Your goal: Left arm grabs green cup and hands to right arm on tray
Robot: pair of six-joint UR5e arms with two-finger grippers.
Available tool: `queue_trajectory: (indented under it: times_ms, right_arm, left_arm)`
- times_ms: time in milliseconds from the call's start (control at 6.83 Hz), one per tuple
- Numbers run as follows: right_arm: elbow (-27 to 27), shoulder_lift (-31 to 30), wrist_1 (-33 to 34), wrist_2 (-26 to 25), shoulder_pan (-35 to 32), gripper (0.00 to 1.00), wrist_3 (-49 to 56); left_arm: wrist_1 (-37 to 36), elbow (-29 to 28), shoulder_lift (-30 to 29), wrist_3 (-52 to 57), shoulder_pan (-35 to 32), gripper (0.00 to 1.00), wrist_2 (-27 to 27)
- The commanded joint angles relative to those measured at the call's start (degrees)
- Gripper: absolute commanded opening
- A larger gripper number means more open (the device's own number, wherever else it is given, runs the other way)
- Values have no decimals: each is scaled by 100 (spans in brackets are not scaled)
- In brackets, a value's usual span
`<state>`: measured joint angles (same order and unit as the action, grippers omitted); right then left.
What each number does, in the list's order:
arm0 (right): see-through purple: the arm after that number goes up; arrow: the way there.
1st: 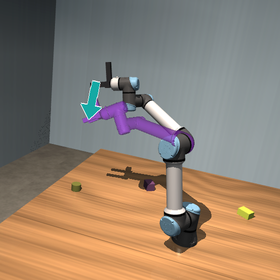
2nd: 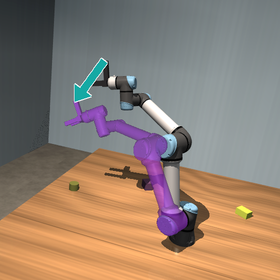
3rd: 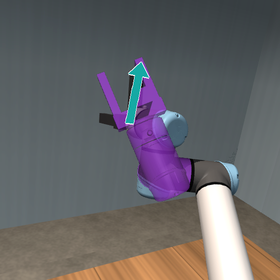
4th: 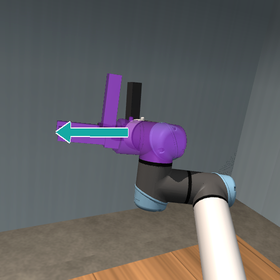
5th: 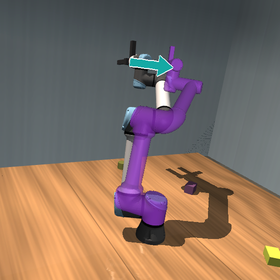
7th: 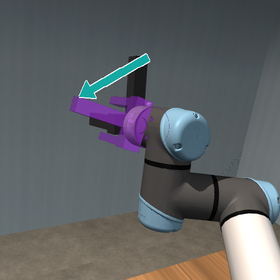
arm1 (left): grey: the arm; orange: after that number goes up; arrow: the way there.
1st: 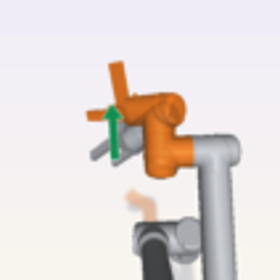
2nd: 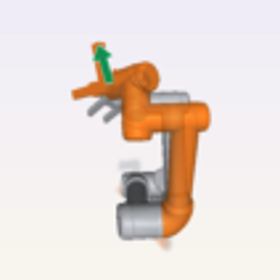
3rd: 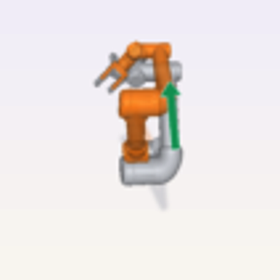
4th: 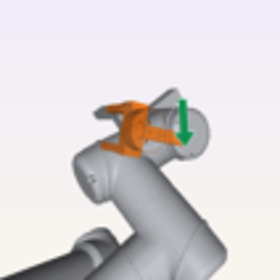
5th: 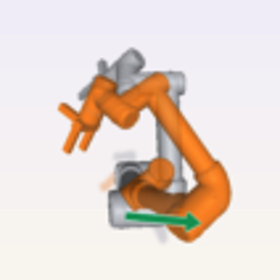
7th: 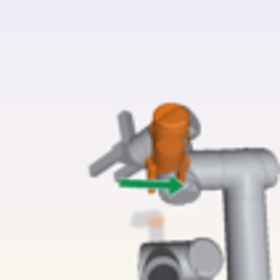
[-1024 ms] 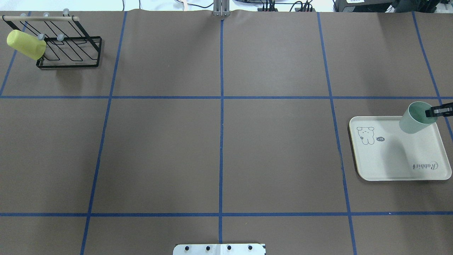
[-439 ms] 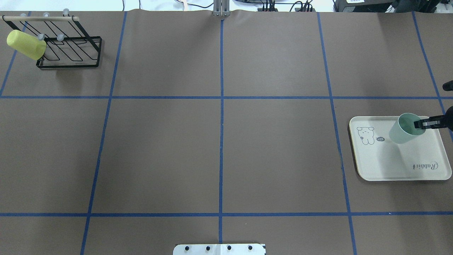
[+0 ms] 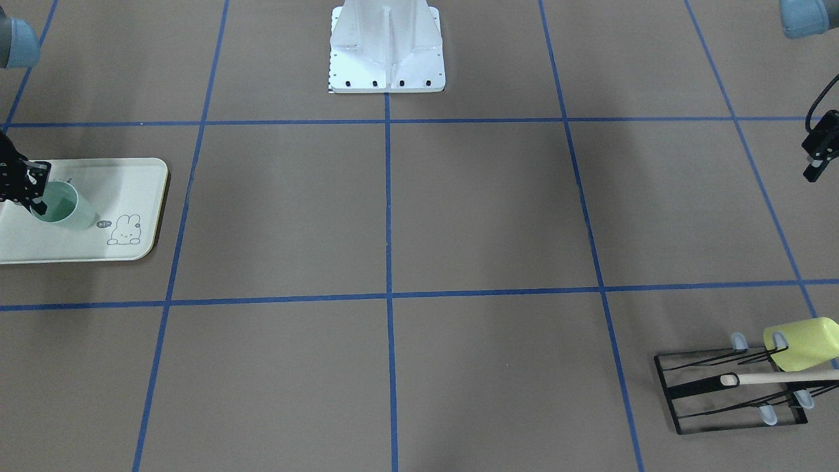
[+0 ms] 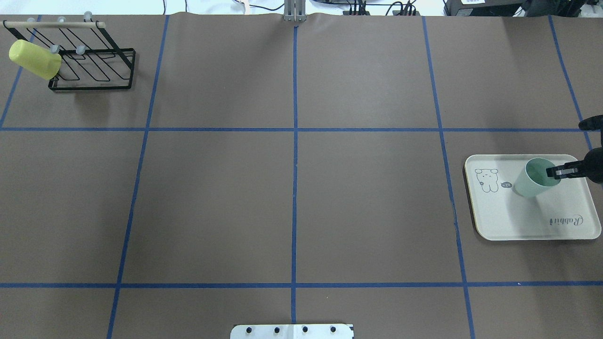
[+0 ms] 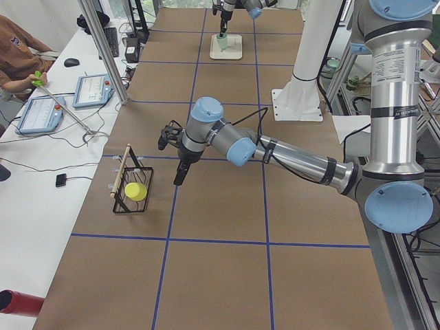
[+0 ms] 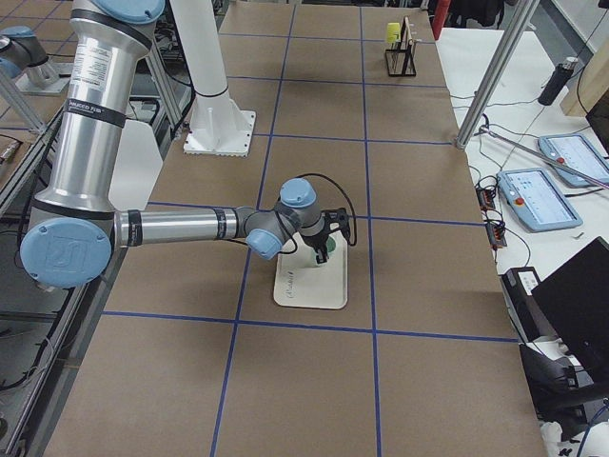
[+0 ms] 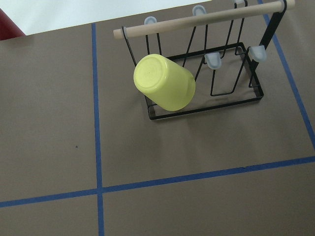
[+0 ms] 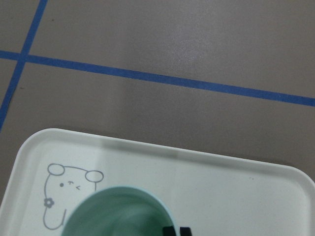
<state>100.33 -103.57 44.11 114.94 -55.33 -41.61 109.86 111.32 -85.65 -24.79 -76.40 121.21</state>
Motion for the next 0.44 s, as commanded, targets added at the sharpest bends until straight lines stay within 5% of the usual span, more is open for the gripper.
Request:
queue_trajectory:
  times_ms: [0, 146, 293]
  right_arm:
    - [-260, 29, -412, 168, -5, 79, -5]
    - [-112, 30, -343, 500, -83, 100, -5]
    - [-67, 56, -133, 1147, -527, 100, 12]
  left_arm:
    - [0, -5, -13, 0, 2, 100, -1]
    - [-43, -5, -31, 0, 2, 100, -1]
    - [-122, -5, -57, 0, 2, 100, -10]
